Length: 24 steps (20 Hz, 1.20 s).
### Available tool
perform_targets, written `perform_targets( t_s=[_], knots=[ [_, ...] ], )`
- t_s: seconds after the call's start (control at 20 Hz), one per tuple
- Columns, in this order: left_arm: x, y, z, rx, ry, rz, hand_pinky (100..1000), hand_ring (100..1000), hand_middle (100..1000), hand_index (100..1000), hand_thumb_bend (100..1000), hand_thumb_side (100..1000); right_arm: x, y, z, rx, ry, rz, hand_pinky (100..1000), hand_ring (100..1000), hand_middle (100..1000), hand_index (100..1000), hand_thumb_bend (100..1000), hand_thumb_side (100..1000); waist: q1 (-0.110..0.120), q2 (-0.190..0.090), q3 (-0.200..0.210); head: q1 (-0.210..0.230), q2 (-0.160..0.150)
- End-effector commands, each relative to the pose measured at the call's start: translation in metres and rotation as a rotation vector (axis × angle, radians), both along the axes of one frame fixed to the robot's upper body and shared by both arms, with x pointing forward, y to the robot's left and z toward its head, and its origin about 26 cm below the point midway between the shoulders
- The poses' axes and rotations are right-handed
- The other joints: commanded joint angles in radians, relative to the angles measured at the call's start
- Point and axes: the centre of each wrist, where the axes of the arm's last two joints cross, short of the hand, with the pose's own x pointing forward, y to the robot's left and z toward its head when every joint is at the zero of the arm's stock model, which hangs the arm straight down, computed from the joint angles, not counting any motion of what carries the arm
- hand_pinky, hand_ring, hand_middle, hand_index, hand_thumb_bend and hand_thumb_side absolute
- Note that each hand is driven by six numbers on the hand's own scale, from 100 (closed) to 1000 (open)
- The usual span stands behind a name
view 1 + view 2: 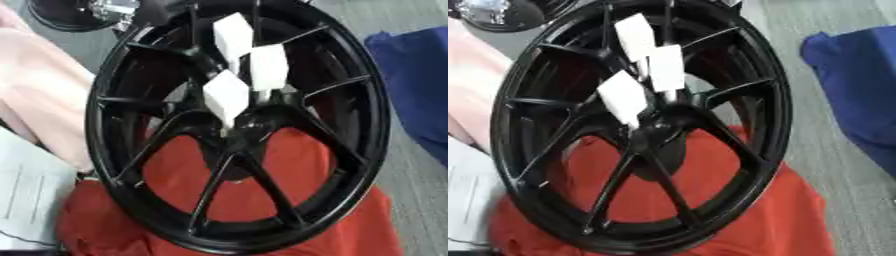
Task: Pull the pin out of the wheel hub.
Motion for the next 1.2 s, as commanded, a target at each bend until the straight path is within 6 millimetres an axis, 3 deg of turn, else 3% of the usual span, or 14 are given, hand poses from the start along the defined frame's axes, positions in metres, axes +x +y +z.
perform_targets(
  t_s=[0.05, 0.3, 0.65, 1.2],
  knots=[
    [-0.006, 0.007, 0.015, 0.048, -0.063, -0.002, 822, 786, 760, 845, 590, 474, -0.002, 0.002, 0.014, -0.033, -0.025, 0.013, 859, 712, 643, 789, 100, 419, 0.007, -0.022, -0.02, 0.011, -0.017],
    [-0.013, 0.011, 0.014, 0.15, -0.087, -0.049, 833, 796, 764, 849, 608, 380, -0.002, 0.002, 0.014, -0.038, -0.022, 0.014, 859, 711, 642, 788, 100, 423, 0.021, -0.017, -0.049, 0.041, -0.01],
    [-0.009, 0.013, 0.02, 0.225, -0.048, -0.055, 850, 834, 793, 878, 640, 372, -0.001, 0.003, 0.016, -0.047, -0.028, 0.017, 858, 712, 642, 787, 100, 424, 0.02, 0.001, -0.047, 0.062, -0.027],
    [-0.014, -0.001, 0.033, 0.224, -0.154, -0.1, 840, 801, 756, 842, 591, 138, 0.0, 0.004, 0.013, -0.055, -0.016, 0.02, 858, 711, 640, 786, 100, 436, 0.017, 0.008, -0.049, 0.066, -0.059]
  ],
)
